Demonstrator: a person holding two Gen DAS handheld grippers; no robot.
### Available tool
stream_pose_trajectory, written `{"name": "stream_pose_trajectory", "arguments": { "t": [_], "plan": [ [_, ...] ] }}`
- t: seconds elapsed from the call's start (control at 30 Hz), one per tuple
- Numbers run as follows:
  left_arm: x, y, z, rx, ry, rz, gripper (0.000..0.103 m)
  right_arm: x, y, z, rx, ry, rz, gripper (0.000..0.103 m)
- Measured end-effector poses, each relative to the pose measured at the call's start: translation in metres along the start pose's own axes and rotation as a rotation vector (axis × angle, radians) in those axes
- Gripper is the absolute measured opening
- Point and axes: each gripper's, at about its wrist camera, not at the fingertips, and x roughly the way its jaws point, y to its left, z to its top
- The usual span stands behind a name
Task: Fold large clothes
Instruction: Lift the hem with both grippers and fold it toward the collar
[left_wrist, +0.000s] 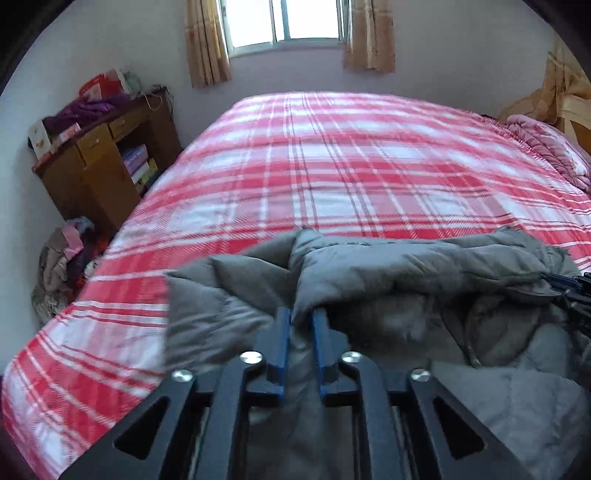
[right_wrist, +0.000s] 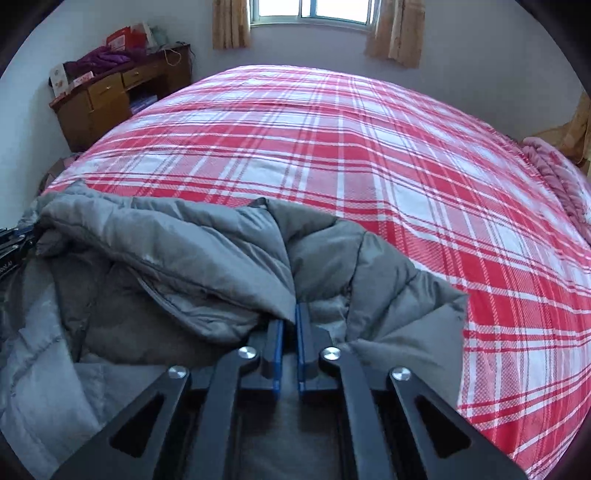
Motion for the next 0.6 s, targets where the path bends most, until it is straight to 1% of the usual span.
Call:
{"name": "stream_pose_trajectory", "arguments": {
  "t": [0.03, 0.07, 0.1, 0.13, 0.17, 0.23, 0.3, 0.33, 0.4, 0.47, 0.5, 0.53, 0.6],
  "plan": [
    [-0.006, 0.003, 0.000, -0.002, -0.007, 0.007, 0.058, -0.002, -0.002, -0.002, -0.003, 0.009, 0.001, 0.033],
    [-0.019, 0.009, 0.000, -0.011, -0.037, 0.031, 0.086, -0.006, -0.004, -0.004, -0.009, 0.014, 0.005, 0.039],
    [-0.032, 0.015, 0.000, -0.024, -0.090, 0.056, 0.093, -0.010, -0.006, -0.006, -0.016, 0.013, 0.012, 0.046],
    [-0.042, 0.020, 0.001, -0.031, -0.131, 0.072, 0.093, -0.016, -0.009, -0.009, -0.024, 0.011, 0.016, 0.049],
    [-0.051, 0.025, 0.007, -0.037, -0.161, 0.075, 0.093, -0.022, -0.012, -0.012, -0.035, 0.008, 0.013, 0.049],
    [-0.055, 0.029, 0.019, -0.052, -0.169, 0.065, 0.093, -0.036, -0.019, -0.014, -0.036, -0.007, -0.008, 0.049],
    [-0.053, 0.024, 0.039, -0.066, -0.188, 0.116, 0.093, -0.049, -0.024, -0.010, -0.010, -0.042, -0.025, 0.049],
    [-0.048, 0.019, 0.048, -0.072, -0.193, 0.141, 0.093, -0.057, -0.026, -0.004, 0.017, -0.073, -0.043, 0.051],
    [-0.032, 0.010, 0.058, -0.090, -0.184, 0.165, 0.093, -0.068, -0.022, 0.012, 0.058, -0.132, -0.039, 0.052],
    [-0.012, -0.001, 0.057, -0.087, -0.165, 0.192, 0.093, -0.069, -0.012, 0.026, 0.075, -0.172, -0.016, 0.056],
    [0.002, -0.007, 0.054, -0.082, -0.142, 0.201, 0.093, -0.066, -0.006, 0.030, 0.084, -0.184, 0.002, 0.065],
    [0.015, -0.010, 0.050, -0.074, -0.117, 0.203, 0.093, -0.060, 0.001, 0.035, 0.099, -0.195, 0.038, 0.068],
    [0.035, -0.013, 0.038, -0.065, -0.066, 0.212, 0.093, -0.042, 0.015, 0.039, 0.123, -0.188, 0.101, 0.068]
  ]
}}
